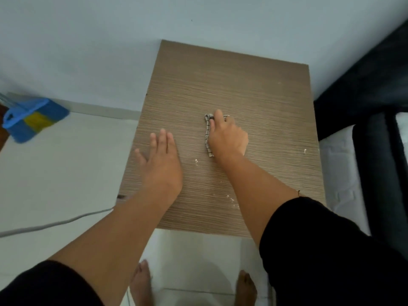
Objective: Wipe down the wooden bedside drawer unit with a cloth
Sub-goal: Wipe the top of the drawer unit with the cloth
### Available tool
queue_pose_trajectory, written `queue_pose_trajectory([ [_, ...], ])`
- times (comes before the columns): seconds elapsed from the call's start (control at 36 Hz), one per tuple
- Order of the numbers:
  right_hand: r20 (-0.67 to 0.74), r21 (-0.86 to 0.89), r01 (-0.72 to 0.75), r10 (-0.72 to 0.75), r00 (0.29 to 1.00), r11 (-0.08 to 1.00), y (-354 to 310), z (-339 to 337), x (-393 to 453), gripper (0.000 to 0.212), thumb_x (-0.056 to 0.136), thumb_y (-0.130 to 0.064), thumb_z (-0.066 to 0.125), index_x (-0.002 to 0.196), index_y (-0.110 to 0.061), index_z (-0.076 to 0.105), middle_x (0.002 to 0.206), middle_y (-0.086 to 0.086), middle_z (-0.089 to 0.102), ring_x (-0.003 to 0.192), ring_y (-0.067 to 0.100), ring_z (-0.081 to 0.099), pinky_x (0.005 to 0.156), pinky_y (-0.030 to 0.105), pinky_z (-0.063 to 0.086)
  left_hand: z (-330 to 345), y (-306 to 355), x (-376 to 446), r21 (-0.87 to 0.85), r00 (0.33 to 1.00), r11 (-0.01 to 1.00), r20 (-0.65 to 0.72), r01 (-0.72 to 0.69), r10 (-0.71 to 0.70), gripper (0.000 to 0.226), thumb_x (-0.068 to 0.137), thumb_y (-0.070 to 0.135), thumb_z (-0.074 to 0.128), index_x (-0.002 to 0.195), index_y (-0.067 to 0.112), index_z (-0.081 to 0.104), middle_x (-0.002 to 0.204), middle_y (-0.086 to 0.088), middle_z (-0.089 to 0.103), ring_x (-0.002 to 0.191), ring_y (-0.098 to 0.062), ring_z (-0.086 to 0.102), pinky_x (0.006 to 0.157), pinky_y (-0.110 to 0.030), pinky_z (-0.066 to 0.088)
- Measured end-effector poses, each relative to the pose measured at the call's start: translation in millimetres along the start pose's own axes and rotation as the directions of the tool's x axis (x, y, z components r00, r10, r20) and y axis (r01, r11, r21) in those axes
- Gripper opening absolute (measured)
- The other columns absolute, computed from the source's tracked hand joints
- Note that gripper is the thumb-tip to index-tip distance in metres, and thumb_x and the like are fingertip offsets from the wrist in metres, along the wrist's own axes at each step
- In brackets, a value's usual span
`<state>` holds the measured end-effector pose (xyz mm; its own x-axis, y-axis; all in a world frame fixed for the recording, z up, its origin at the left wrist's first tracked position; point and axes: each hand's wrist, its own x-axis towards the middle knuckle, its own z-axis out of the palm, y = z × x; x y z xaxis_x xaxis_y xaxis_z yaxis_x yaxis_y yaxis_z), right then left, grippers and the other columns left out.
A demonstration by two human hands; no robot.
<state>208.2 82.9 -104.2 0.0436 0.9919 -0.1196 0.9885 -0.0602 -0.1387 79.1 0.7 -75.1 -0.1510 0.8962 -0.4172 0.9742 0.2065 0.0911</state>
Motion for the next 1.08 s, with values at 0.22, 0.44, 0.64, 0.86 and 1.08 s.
queue_pose_trajectory([
  [0.22, -0.002, -0.018, -0.115, 0.115, 0.993, 0.993, 74.1, -11.0, -7.0, 0.032, 0.104, -0.037, 0.023, 0.123, -0.019, 0.040, 0.117, 0.010, 0.055, 0.091, 0.036, 0.063, 0.057, 0.035, 0.037, 18.0, 75.8, -24.3, 0.007, 0.976, 0.981, 0.097, -0.195, 0.193, 0.076, 0.101, 0.034, 0.038, 0.150, 0.013, -0.016, 0.158, 0.000, -0.021, 0.145, -0.020, -0.021, 0.116, -0.052, -0.003],
  [0.44, -0.037, -0.013, -0.266, 0.265, 0.964, 0.964, 153.2, -22.4, -19.5, 0.030, 0.104, -0.036, 0.023, 0.120, -0.018, 0.039, 0.114, 0.013, 0.056, 0.092, 0.035, 0.060, 0.059, 0.035, 0.034, 32.5, 115.1, -39.5, 0.111, 0.952, 0.955, 0.171, -0.276, 0.255, 0.070, 0.102, 0.035, 0.031, 0.151, 0.011, -0.014, 0.158, -0.002, -0.021, 0.145, -0.021, -0.022, 0.116, -0.053, -0.004],
  [0.64, -0.075, 0.049, -0.383, 0.386, 0.919, 0.922, 206.4, -26.9, -35.1, 0.031, 0.104, -0.033, 0.025, 0.124, -0.016, 0.040, 0.118, 0.014, 0.056, 0.092, 0.035, 0.060, 0.062, 0.035, 0.039, 35.7, 129.8, -41.9, 0.115, 0.965, 0.971, 0.188, -0.209, 0.185, 0.065, 0.104, 0.032, 0.027, 0.151, 0.010, -0.011, 0.159, -0.002, -0.019, 0.146, -0.022, -0.020, 0.116, -0.054, 0.000],
  [0.86, -0.079, 0.001, -0.391, 0.389, 0.918, 0.921, 220.8, -35.0, -47.9, 0.029, 0.104, -0.031, 0.026, 0.120, -0.013, 0.042, 0.111, 0.014, 0.058, 0.089, 0.034, 0.060, 0.058, 0.035, 0.037, 34.7, 126.4, -47.2, 0.037, 0.981, 0.989, 0.137, -0.143, 0.137, 0.065, 0.103, 0.032, 0.028, 0.152, 0.014, -0.011, 0.159, -0.001, -0.018, 0.146, -0.022, -0.020, 0.115, -0.055, -0.002],
  [1.08, -0.123, 0.115, -0.156, 0.170, 0.978, 0.981, 109.7, -53.8, -28.9, 0.028, 0.103, -0.034, 0.027, 0.118, -0.016, 0.044, 0.108, 0.011, 0.062, 0.087, 0.033, 0.062, 0.060, 0.033, 0.035, 26.0, 59.1, -54.8, -0.053, 0.996, 0.996, 0.049, 0.071, -0.068, 0.071, 0.102, 0.035, 0.028, 0.150, 0.010, -0.017, 0.159, -0.005, -0.020, 0.146, -0.023, -0.019, 0.115, -0.054, -0.004],
])
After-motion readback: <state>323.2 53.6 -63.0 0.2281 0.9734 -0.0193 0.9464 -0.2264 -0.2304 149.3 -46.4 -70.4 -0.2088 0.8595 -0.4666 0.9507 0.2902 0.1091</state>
